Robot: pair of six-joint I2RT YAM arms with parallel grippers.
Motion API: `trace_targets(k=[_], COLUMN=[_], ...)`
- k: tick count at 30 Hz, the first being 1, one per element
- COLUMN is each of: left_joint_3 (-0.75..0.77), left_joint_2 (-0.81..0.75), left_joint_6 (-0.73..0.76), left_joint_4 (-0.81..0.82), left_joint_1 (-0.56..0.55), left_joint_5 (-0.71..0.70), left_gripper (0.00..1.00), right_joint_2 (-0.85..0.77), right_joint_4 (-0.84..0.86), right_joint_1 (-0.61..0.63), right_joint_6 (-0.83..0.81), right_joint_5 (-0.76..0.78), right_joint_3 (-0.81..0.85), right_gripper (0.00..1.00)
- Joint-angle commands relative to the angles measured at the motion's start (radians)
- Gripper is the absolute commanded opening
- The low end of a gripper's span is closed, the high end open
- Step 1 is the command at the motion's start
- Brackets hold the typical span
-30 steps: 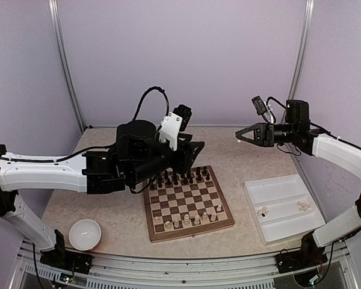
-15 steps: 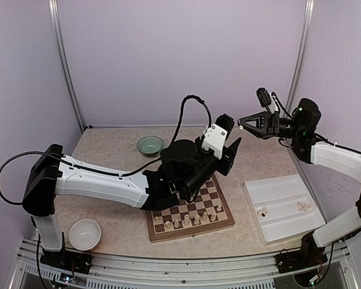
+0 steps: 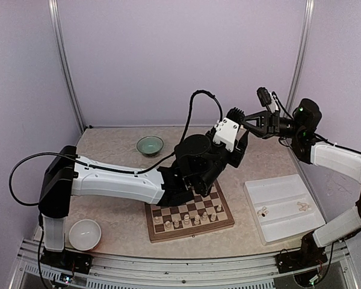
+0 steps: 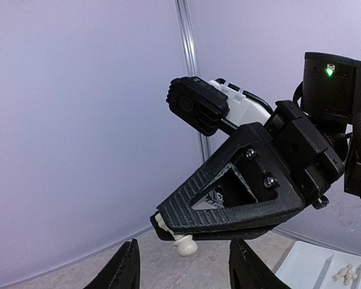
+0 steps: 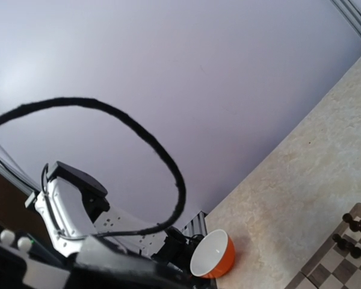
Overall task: Set up the chess pieces on the board
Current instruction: Pass from the right arm to the left
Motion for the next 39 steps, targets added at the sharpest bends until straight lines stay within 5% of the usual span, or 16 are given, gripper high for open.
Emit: trace_targets(k=[1,16,27,29,33,39], left_joint_3=[0.044,0.096,0.099,0.075,0.018,0.029], left_joint_2=[0.035,0.073,0.082,0.066,-0.012,-0.214], left_joint_6=[0.021,-0.042,-0.094,-0.102,-0.115,-0.281], left_joint_4=[-0.006,-0.050,-0.058,-0.055,-0.132,-0.646], left_joint_1=[0.003,0.039,0.060,0.063,0.064,0.087], left_joint_5=[-0.032,-0.028,-0.023,-0.016,0.019,0.191], left_gripper=[0.50,0.42,0.08,0.03,0.00,0.00], right_joint_2=[-0.029,-0.029,-0.027,-0.027,-0.035,-0.066], right_joint_4=[0.030,0.071,0.090,0.089,-0.074,-0.519], right_joint_1=[0.006,0.018,0.020,0.019,-0.030,-0.144], right_joint_6=[0.014,0.065,0.086,0.076,-0.136,-0.704], right_joint_5=[0.014,0.019,0.022,0.021,0.004,-0.001], right_joint_3=[-0.012,-0.036,-0.043,-0.041,0.007,0.069], right_gripper=[0.00,0.02,0.05,0.12,0.53,0.64])
